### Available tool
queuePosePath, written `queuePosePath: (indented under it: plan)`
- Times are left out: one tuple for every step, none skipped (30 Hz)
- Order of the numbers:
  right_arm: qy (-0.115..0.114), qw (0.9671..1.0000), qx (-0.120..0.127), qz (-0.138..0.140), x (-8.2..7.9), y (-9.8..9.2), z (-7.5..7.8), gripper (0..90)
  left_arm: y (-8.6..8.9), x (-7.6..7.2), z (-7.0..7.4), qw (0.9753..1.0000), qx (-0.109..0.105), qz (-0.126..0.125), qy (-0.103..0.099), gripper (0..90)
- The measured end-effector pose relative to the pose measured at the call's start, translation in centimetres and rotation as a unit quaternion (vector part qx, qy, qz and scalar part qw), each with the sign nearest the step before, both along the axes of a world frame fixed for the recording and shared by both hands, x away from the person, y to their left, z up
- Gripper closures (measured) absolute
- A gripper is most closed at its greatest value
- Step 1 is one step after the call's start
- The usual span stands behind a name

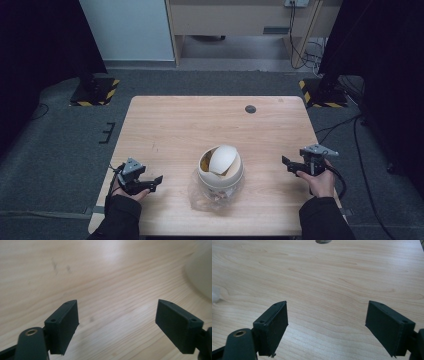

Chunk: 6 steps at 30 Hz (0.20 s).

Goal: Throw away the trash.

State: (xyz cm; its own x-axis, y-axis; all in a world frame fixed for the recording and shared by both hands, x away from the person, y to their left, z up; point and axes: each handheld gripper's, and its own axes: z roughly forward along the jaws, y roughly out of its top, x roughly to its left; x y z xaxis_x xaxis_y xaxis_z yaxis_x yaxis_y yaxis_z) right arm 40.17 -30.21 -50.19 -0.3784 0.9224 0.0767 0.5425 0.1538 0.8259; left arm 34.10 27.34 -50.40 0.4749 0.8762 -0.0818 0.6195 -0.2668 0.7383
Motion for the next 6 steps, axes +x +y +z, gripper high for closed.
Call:
queuePosePath:
  plan:
    - [0.002, 1.0, -0.003, 0.001, 0.1, 0.0, -0.1, 17.7, 0.2, 0.3, -0.3, 0.9999, 0.007, 0.004, 0.01, 17.5]
    - [0.004, 1.0, -0.006, -0.001, 0.1, -0.1, -0.3, 17.4, 0.5, 0.5, -0.6, 0.9997, 0.012, 0.007, 0.02, 16.2]
    - [0.007, 0.9999, -0.009, -0.001, 0.2, -0.1, -0.5, 17.0, 0.7, 0.7, -0.9, 0.9995, 0.018, 0.01, 0.024, 16.0]
    - [0.012, 0.9998, -0.013, -0.003, 0.2, -0.1, -0.6, 16.4, 0.9, 0.9, -1.1, 0.9993, 0.023, 0.012, 0.029, 15.9]
    - [0.016, 0.9997, -0.018, -0.004, 0.3, -0.1, -0.8, 15.8, 1.1, 1.1, -1.2, 0.9991, 0.027, 0.014, 0.031, 15.7]
    - [0.021, 0.9995, -0.021, -0.006, 0.4, -0.2, -1.0, 15.5, 1.2, 1.2, -1.3, 0.9989, 0.031, 0.016, 0.031, 15.6]
